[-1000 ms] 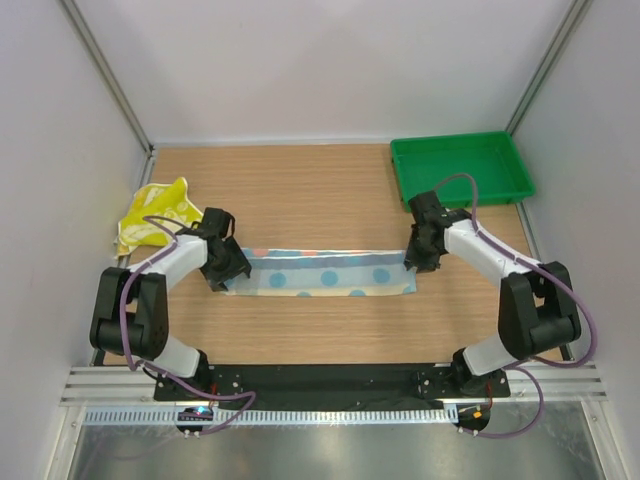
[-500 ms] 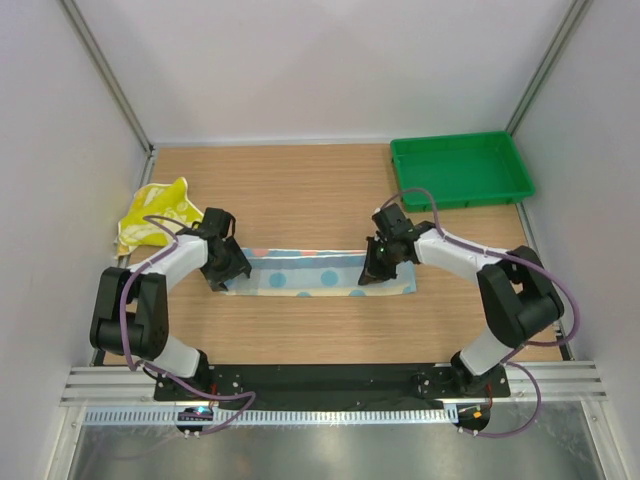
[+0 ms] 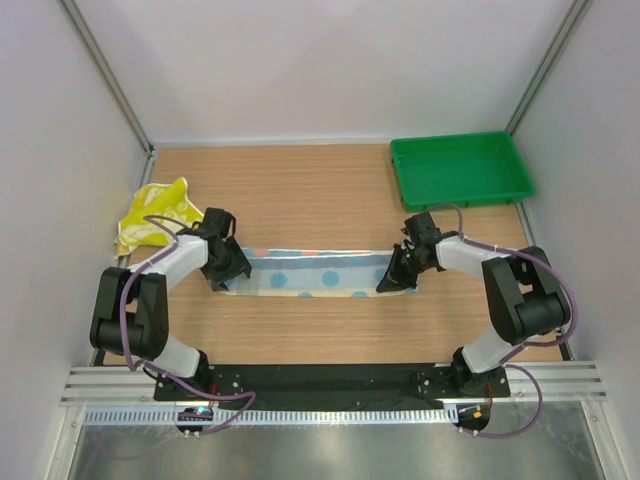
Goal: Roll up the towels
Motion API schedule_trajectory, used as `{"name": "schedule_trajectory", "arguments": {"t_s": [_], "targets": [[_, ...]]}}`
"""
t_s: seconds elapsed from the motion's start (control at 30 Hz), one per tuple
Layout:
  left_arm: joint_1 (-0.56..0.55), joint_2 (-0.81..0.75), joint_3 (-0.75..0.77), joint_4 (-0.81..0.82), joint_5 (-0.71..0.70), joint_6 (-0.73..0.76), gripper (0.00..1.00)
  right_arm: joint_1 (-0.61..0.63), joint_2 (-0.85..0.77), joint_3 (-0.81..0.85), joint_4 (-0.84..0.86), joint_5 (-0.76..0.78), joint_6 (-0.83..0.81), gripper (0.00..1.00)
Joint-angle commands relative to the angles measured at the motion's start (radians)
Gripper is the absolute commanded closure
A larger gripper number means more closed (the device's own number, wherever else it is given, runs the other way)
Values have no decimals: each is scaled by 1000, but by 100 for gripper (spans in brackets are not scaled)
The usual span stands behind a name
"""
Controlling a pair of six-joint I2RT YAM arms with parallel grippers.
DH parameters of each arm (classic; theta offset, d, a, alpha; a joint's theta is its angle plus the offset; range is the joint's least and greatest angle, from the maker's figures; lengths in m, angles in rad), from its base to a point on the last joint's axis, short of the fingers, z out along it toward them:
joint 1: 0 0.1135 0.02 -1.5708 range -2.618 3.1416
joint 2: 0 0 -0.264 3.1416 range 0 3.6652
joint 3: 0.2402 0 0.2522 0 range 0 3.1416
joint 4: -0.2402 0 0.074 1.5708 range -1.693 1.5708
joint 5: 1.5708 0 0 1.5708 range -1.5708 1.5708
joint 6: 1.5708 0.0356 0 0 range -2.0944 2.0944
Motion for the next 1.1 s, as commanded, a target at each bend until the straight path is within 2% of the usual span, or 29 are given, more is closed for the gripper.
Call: {"name": "schedule_trajectory", "arguments": {"t_s": [0.0, 0.37, 0.73, 0.77, 0.9, 0.93, 1.07], "targets": [[2, 15, 12, 18, -54, 14, 36, -38, -46, -29, -99, 99, -53, 99], [3, 15, 15, 12, -59, 14, 36, -102, -192, -31, -268, 329, -52, 99], [3, 11, 20, 9, -42, 13, 36, -137, -274, 48, -337, 309, -56, 96], [3, 4, 21, 9, -39, 13, 36, -139, -287, 58, -353, 306, -62, 94], [2, -23, 29, -1, -11, 13, 34, -137, -373, 112, -407, 304, -70, 67], [2, -29, 36, -8, -7, 11, 32, -139, -391, 115, -415, 314, -64, 54], [2, -75, 76, -34, 21, 13, 26, -139, -465, 101, -442, 286, -18, 38]]}}
